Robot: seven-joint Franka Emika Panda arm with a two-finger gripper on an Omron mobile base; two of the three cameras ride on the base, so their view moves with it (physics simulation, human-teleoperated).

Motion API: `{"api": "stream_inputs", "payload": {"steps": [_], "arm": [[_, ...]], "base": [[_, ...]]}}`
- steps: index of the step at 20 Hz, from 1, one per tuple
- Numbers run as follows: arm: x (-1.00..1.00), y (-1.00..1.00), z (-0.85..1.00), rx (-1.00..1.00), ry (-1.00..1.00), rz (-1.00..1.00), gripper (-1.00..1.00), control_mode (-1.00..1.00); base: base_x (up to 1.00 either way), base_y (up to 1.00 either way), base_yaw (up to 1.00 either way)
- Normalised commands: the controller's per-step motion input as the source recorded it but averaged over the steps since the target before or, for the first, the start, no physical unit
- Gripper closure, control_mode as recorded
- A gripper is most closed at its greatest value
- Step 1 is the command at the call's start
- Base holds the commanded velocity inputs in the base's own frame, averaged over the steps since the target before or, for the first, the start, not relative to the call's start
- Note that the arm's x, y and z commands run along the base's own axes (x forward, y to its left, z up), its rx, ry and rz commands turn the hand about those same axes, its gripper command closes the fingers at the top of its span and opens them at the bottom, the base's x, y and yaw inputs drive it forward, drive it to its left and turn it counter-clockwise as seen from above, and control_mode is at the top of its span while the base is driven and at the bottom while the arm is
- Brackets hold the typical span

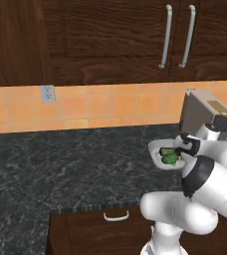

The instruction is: Take the meat container that has the shrimp and place it on the second highest rack of the freezer. Then take the vegetable container that has the cucumber and broccoli and place it on the highest rack of the freezer.

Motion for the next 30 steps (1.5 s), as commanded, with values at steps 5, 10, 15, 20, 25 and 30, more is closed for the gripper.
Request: {"api": "stream_inputs", "payload": {"steps": [5,10,15,20,25,30], "arm": [[0.27,0.05,-0.46,0.0,0.11,0.0,-1.0,-1.0],[0.3,-0.13,-0.07,0.03,0.03,0.0,-1.0,-1.0],[0.25,-0.14,-0.04,0.02,0.05,0.0,-1.0,-1.0],[0.53,0.36,-0.44,-0.02,0.13,0.0,1.0,-1.0],[0.59,0.64,-0.38,-0.04,0.07,0.0,1.0,-1.0],[0.21,0.5,-0.26,-0.01,0.01,0.0,1.0,-1.0]], "base": [[0.0,0.0,0.0],[0.0,0.0,0.0],[0.0,0.0,0.0],[0.0,0.0,0.0],[0.0,0.0,0.0],[0.0,0.0,0.0]]}}
